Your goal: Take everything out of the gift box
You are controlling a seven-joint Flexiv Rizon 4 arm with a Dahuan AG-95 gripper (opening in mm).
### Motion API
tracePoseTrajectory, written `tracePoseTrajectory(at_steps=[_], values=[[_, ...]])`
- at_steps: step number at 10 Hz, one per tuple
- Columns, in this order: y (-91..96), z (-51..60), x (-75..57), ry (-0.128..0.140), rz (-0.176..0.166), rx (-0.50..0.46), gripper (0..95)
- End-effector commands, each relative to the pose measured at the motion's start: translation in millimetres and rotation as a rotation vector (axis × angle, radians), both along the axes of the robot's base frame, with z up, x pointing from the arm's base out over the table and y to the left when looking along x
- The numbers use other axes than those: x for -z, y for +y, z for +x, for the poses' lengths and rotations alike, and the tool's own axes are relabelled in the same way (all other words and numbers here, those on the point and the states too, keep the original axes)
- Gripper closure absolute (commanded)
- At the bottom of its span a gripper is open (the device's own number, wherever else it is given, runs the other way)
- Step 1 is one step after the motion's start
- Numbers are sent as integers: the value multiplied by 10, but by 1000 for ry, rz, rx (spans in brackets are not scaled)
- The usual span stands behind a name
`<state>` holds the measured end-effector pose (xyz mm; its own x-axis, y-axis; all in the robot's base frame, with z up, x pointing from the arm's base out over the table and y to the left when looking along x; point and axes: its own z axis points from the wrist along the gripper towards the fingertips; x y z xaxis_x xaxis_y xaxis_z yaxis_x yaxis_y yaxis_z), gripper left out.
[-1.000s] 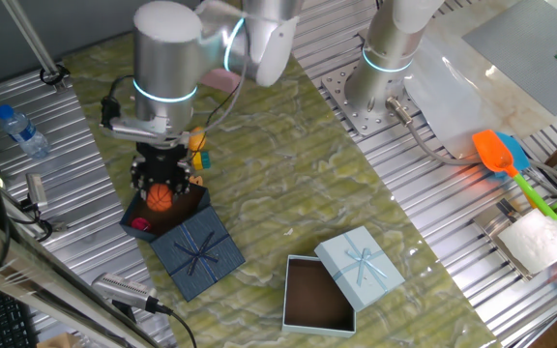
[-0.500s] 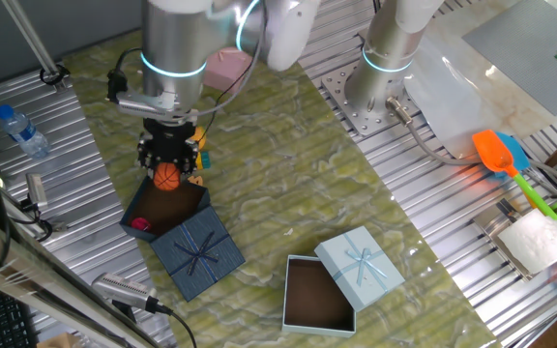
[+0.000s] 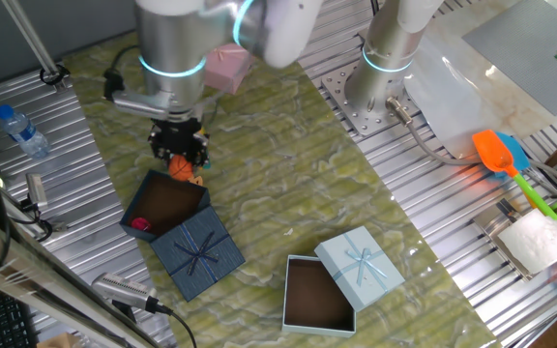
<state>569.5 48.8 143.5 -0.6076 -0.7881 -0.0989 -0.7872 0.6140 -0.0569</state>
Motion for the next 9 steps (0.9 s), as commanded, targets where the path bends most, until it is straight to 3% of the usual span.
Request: tracePoseTrajectory(at_steps=[1, 2, 3, 5, 7, 9], values=[[-65, -185, 62, 80, -5, 84, 950], [-84, -237, 98, 122, -5, 100, 950], [-109, -296, 140, 139, -6, 111, 950], [-169, -412, 241, 154, 16, 150, 950], [-190, -472, 306, 192, 7, 220, 950], [-201, -513, 367, 199, 13, 294, 950]])
